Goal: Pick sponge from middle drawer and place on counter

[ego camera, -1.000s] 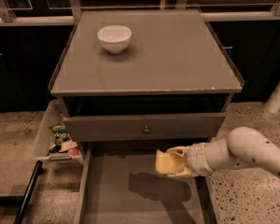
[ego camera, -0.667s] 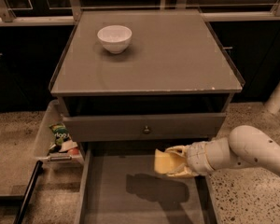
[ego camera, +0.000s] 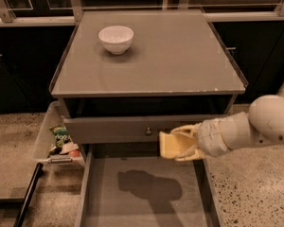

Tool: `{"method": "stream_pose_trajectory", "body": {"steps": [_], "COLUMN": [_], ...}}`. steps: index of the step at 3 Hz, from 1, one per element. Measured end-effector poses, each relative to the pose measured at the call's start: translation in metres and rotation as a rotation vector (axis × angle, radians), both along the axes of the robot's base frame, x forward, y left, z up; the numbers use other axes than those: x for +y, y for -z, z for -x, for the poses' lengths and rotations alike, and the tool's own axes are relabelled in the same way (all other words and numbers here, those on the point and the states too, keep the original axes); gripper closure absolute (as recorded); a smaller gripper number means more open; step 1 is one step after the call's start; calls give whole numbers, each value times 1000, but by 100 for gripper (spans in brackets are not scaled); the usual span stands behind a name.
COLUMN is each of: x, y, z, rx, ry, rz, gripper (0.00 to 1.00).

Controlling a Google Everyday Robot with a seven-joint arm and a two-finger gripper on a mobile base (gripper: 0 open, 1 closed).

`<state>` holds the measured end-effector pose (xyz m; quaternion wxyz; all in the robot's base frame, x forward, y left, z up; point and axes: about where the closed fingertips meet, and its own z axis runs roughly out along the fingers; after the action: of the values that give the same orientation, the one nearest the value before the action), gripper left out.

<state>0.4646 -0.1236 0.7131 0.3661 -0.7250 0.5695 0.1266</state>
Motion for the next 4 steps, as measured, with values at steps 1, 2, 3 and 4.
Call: {"method": "stream_pose_trajectory", "body": {"steps": [1,2,3,4], "x": [0,7,14,14], "y": [-57,-117,-190,-190], "z": [-15,-32,-50,-50], "rx": [-41,-105,-188,-188], "ry": [-57,-93,-102,-101], "rz": [12,41,62,62], "gripper": [100,100,100,100]}}
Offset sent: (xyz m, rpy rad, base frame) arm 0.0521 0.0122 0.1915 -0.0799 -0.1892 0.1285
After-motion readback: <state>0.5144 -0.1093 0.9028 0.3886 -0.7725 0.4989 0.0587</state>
